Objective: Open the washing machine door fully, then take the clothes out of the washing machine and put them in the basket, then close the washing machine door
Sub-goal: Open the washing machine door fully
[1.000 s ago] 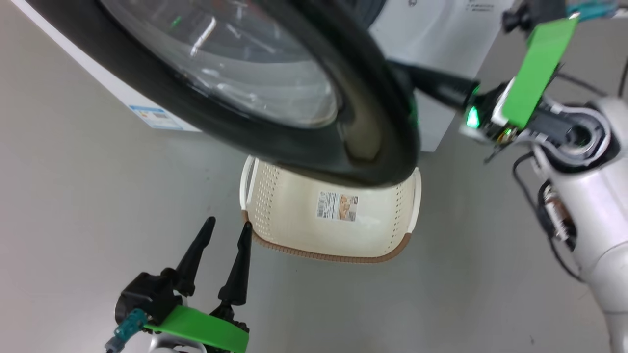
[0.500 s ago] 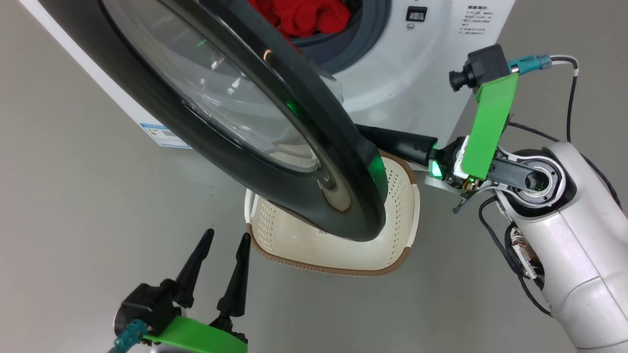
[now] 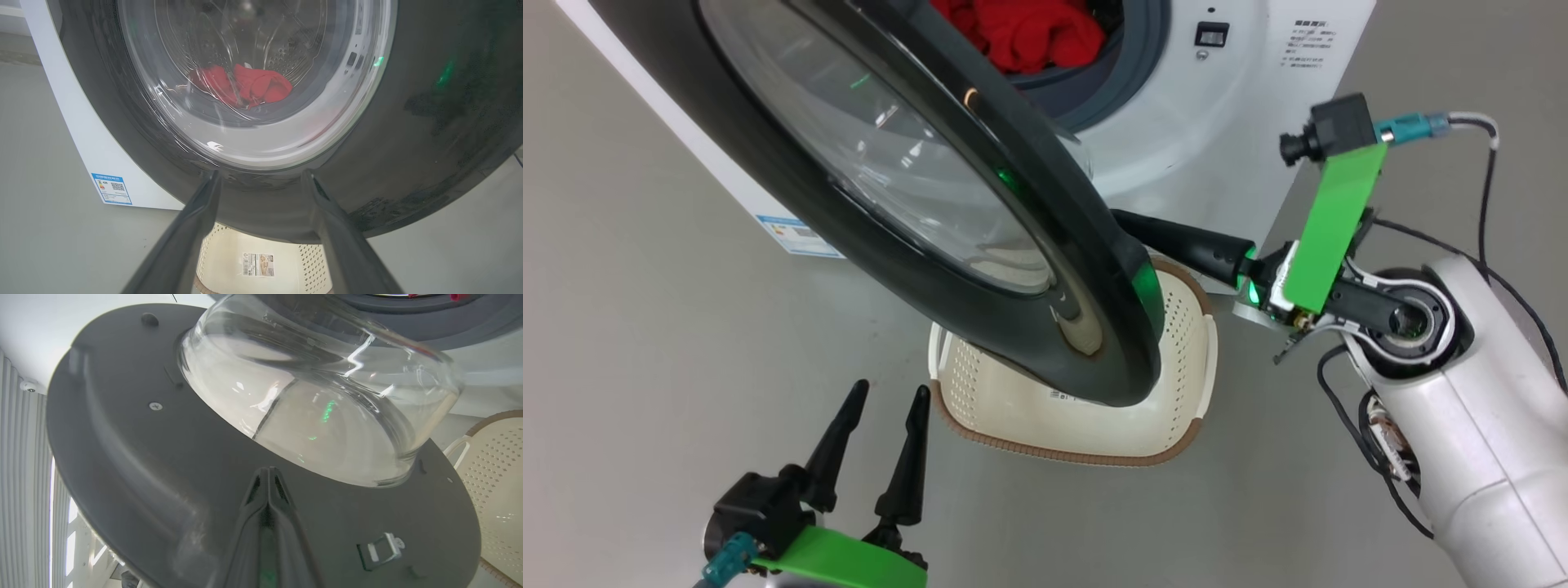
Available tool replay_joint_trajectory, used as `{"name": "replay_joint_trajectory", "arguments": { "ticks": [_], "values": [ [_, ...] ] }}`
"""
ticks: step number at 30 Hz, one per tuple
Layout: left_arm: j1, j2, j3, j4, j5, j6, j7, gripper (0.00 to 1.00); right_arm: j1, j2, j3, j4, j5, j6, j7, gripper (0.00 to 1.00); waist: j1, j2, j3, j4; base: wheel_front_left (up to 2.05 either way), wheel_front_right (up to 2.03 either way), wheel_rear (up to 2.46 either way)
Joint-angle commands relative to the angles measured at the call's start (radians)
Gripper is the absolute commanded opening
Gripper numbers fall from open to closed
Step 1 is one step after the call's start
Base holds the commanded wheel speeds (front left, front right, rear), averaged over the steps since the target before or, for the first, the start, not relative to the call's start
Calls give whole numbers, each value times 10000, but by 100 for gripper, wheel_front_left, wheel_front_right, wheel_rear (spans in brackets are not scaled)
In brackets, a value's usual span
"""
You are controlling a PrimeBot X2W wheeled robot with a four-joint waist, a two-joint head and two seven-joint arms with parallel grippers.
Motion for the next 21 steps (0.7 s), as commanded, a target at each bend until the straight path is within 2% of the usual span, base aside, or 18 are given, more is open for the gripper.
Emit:
{"name": "replay_joint_trajectory", "arguments": {
  "ticks": [1,2,4,5,6,7,8,21],
  "values": [
    [140,147,377,-262,74,40,-120,100,216,81,-1,-250,-243,8,-209,29,0,0,-73,-88,0,0,0],
    [159,147,411,-256,94,36,-120,100,277,75,-41,-263,-306,8,-353,37,0,0,-96,-132,0,0,0],
    [204,147,499,-239,146,25,-120,100,405,61,-115,-220,-404,8,-616,62,0,0,-166,-244,0,0,0],
    [223,147,544,-230,175,19,-120,100,469,37,-124,-229,-459,8,-715,68,0,0,-196,-297,0,0,0],
    [237,147,591,-219,201,11,-120,100,555,22,-145,-228,-496,8,-831,80,0,0,-236,-349,0,0,0],
    [253,147,638,-210,226,3,-120,100,665,13,-163,-201,-517,8,-938,97,0,0,-287,-401,0,0,0],
    [275,147,686,-200,245,-6,-120,100,782,-7,-152,-197,-546,8,-1012,100,0,0,-336,-452,0,0,0],
    [816,146,1309,-142,607,-65,-120,100,3260,-593,-131,-399,-836,8,-2590,100,0,0,-1080,-1029,0,0,0]
  ]
}}
